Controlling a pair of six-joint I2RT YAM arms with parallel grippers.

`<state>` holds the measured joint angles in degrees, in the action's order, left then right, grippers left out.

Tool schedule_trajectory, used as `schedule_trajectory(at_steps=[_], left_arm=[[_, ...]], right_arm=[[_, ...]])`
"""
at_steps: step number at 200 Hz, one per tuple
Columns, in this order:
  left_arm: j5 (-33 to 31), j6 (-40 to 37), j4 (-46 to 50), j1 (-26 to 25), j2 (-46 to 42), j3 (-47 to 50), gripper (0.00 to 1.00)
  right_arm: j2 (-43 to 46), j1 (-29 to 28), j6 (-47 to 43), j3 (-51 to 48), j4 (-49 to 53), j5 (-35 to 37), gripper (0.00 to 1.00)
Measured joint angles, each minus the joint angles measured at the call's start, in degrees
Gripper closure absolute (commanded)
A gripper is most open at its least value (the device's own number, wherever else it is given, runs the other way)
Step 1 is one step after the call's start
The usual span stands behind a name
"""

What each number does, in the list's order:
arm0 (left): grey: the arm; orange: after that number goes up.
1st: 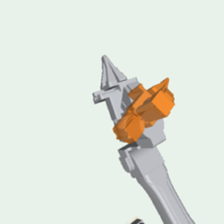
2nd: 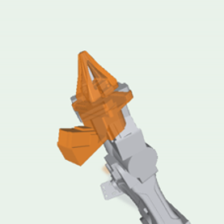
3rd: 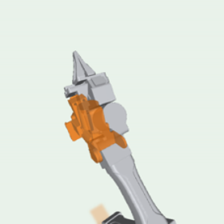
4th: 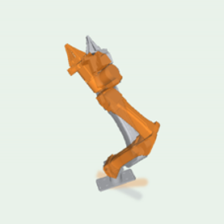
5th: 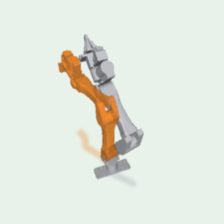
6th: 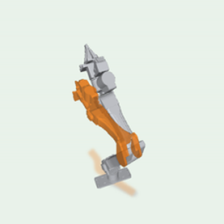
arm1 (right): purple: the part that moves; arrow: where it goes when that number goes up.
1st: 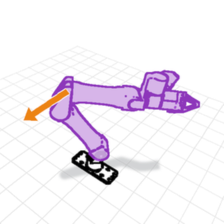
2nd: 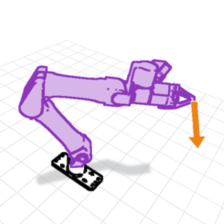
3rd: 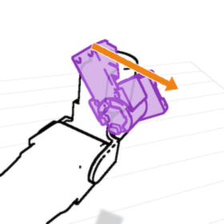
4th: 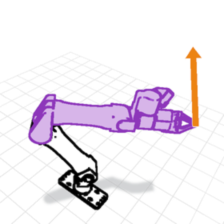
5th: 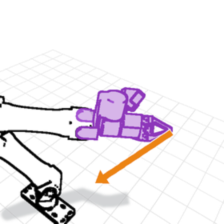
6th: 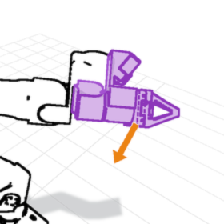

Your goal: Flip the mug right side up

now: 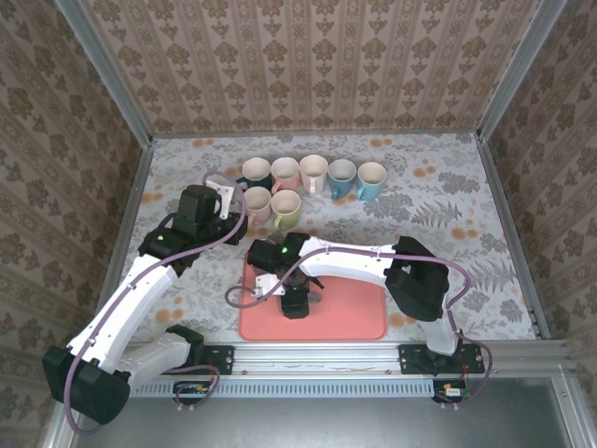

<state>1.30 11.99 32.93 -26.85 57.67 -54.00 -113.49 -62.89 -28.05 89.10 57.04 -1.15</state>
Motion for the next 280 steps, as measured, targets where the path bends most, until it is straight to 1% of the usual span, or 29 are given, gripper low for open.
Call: schedule_trajectory(at_steps=[25,45,51,61,78,94,112,137,153,176,204,241,280], left_arm=[[0.07,0.00,-0.02,0.00,0.00,0.00,0.63],[1.27,0.13,-0.48,0.00,0.00,0.04,0.61],[2.12,0.26,-0.63,0.00,0.02,0.02,0.61],[3.63,0.44,-0.96,0.00,0.11,0.02,0.61],[6.58,0.92,-1.38,0.00,0.33,0.02,0.59],[9.55,1.73,-2.14,0.00,0.31,0.00,0.56],[13.90,3.02,-3.72,0.00,0.02,0.00,0.50],[20.76,6.51,-8.31,-0.11,-0.92,0.48,0.34],[25.09,9.40,-13.33,-0.68,-1.95,2.49,0.31],[31.30,14.47,-20.70,-2.62,-2.01,5.95,0.30],[38.73,19.67,-30.23,-3.89,-0.66,8.72,0.30],[47.50,25.88,-43.91,-3.93,2.71,10.88,0.33],[52.70,31.32,-54.77,-3.91,6.29,11.39,0.35]], right_arm=[[4.59,2.27,2.34,-0.31,-0.57,-3.89,0.70],[13.18,6.67,6.36,-2.58,-4.68,-9.84,0.71],[16.24,8.50,8.13,-3.76,-6.75,-12.00,0.74],[21.42,12.15,11.91,-6.01,-10.80,-15.93,0.76],[29.46,18.38,19.26,-11.08,-20.15,-21.94,0.74],[35.04,23.34,26.71,-16.98,-30.34,-25.29,0.74],[38.99,27.08,35.69,-24.41,-42.14,-27.91,0.76],[40.41,31.28,48.22,-32.63,-57.27,-28.17,0.79],[40.41,33.62,55.43,-36.59,-65.29,-27.76,0.79],[40.41,36.37,64.74,-40.30,-75.21,-27.56,0.79],[40.39,37.42,72.74,-41.86,-85.13,-27.82,0.79],[40.28,37.53,79.23,-42.01,-93.72,-29.79,0.80],[39.28,37.53,83.41,-42.12,-98.86,-33.05,0.81]])
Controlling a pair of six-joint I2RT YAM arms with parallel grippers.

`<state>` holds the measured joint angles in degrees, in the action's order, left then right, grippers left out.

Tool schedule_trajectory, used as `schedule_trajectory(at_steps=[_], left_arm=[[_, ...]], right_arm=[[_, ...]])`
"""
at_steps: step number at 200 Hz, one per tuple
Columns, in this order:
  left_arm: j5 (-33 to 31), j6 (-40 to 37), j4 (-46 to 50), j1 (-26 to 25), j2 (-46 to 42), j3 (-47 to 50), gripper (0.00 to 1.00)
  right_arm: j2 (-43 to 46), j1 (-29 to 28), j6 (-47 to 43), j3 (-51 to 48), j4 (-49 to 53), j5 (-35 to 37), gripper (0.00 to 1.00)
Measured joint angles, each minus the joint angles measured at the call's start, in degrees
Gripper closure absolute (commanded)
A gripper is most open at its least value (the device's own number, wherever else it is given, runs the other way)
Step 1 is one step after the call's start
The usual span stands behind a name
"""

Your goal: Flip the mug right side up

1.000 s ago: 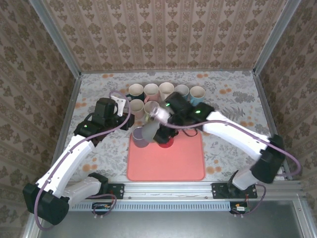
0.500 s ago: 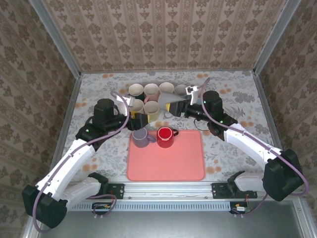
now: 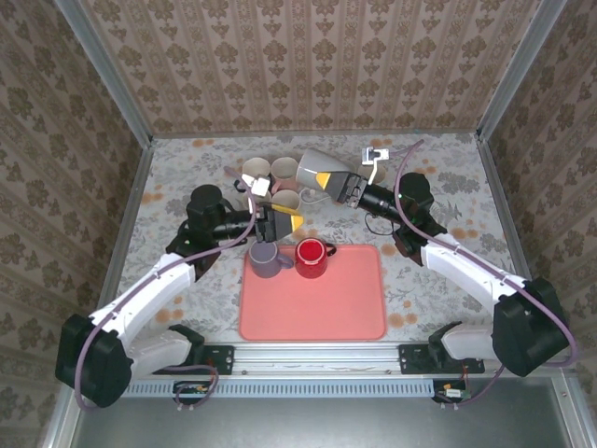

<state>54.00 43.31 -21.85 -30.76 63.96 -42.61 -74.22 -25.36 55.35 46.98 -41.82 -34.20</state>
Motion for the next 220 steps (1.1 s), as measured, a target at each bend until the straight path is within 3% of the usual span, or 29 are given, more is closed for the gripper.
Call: schedule_trajectory(at_steps=[44,67,110,129,153,173,203,220], left_arm=[[3.78,7.56,-11.50,0.85,4.74,0.24,0.36],[5.42,10.16,-15.43,0.81,6.67,0.20,0.41],[7.39,9.57,-15.61,-1.22,7.43,-0.70,0.68],[7.56,8.79,-15.41,-1.62,7.30,-1.01,0.63],[7.56,8.20,-14.38,-1.62,6.78,-1.03,0.65],[7.80,7.67,-13.62,-1.62,6.58,-1.44,0.73],[8.85,8.74,-12.90,-1.84,6.36,-1.81,1.00],[9.05,8.74,-12.17,-1.92,6.03,-1.84,1.00]], right_arm=[[-0.42,-0.02,4.11,-1.66,-6.75,-3.80,0.80],[-0.57,-0.20,5.79,-2.49,-9.51,-5.31,0.80],[-0.81,-1.53,7.93,-3.72,-12.48,-6.56,0.81],[-0.81,-2.14,8.11,-3.93,-12.92,-6.82,0.81],[-0.81,-2.84,8.33,-4.33,-13.60,-7.19,0.81],[-0.81,-3.58,8.31,-4.63,-13.86,-7.48,0.81],[-0.76,-4.07,6.97,-5.68,-16.13,-7.45,0.81],[-0.70,-4.22,6.62,-6.25,-16.83,-7.41,0.74]])
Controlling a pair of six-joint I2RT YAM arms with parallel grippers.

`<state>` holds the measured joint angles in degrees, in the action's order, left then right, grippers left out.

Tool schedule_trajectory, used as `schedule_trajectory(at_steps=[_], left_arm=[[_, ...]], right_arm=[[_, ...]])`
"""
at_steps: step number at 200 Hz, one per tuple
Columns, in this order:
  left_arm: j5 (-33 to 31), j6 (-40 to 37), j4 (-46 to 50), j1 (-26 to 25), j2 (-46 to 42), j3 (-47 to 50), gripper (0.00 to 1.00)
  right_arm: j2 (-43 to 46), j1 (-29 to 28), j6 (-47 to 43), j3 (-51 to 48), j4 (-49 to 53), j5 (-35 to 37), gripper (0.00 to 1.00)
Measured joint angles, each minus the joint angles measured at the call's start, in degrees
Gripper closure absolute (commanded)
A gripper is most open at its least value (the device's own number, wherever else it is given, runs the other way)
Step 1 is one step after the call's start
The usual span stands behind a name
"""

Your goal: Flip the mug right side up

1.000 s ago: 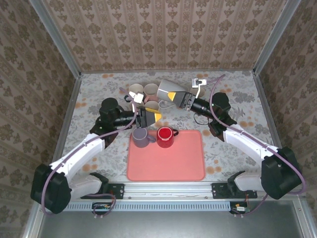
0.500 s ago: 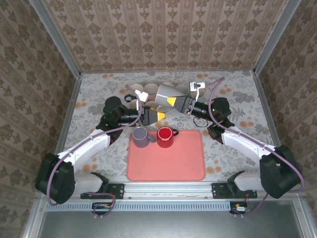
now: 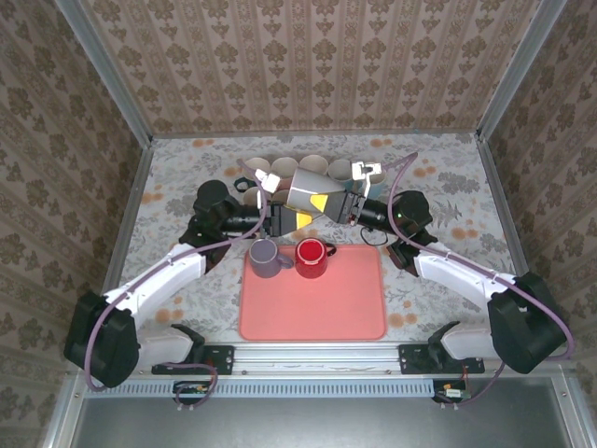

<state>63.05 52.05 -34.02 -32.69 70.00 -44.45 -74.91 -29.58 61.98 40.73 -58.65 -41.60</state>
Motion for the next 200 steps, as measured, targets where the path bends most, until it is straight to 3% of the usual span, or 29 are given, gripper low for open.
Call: schedule_trajectory(at_steps=[34,42,74,101,127,157,200], left_arm=[[-0.17,-2.29,4.79,-0.24,-1.62,-0.31,1.00],[-0.17,-3.48,6.45,-0.42,-2.19,-0.74,1.00],[-3.65,-11.02,17.46,-0.92,-4.55,-4.42,1.00],[-10.14,-18.82,29.75,-2.05,-4.76,-10.64,1.00],[-21.22,-28.20,44.37,-5.95,0.17,-21.31,1.00],[-36.89,-34.86,57.11,-10.56,10.34,-31.85,1.00],[-54.18,-37.79,68.54,-13.99,23.41,-37.90,1.00]], right_arm=[[2.12,-0.55,-2.36,-0.07,4.26,0.17,0.10],[3.65,-0.70,-3.78,-0.07,6.49,0.63,0.00],[13.35,-0.68,-12.39,-0.76,18.71,6.21,0.00],[24.46,-0.50,-22.91,-0.59,34.47,16.76,0.00],[32.30,-0.24,-31.61,2.47,49.53,28.06,0.01],[38.56,-0.13,-36.35,3.58,60.00,39.28,0.04],[39.93,-0.02,-38.25,8.02,73.09,45.57,0.04]])
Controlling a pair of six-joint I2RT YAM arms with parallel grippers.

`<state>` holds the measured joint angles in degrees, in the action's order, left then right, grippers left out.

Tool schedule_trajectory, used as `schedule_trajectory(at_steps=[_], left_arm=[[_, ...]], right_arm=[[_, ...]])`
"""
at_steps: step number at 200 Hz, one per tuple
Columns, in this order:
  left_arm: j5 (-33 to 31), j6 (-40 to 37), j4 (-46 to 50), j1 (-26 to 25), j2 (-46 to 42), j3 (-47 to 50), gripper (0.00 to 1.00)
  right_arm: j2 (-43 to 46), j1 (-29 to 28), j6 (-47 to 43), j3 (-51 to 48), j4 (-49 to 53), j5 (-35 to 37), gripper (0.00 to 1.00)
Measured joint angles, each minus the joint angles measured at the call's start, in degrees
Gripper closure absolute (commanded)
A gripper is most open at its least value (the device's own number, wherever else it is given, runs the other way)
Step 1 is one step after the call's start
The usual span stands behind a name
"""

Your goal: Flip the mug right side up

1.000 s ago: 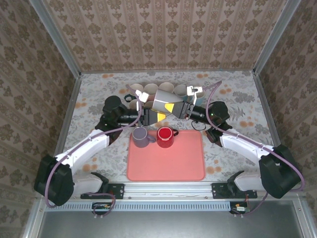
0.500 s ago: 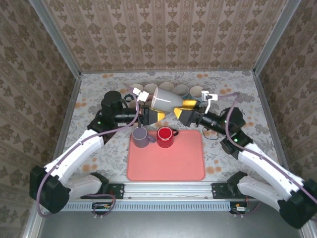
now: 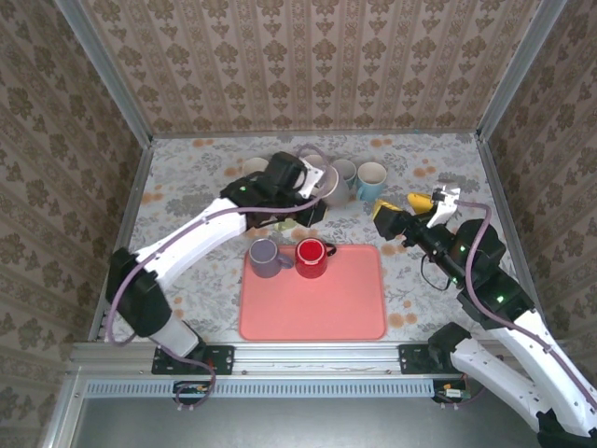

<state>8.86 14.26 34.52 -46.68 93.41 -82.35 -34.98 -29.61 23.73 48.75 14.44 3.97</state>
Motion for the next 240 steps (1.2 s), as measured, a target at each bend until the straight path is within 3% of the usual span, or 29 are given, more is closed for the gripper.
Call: schedule_trajectory(at_steps=[94,240], left_arm=[[-13.22,-1.95,6.91,-1.29,14.75,-8.94,1.00],[-14.45,-2.05,6.69,1.64,20.65,-7.78,1.00]], right_arm=[[3.30,0.00,-3.93,-0.26,7.52,-0.07,0.02],[4.52,0.00,-3.85,-4.17,8.48,-4.42,0.02]])
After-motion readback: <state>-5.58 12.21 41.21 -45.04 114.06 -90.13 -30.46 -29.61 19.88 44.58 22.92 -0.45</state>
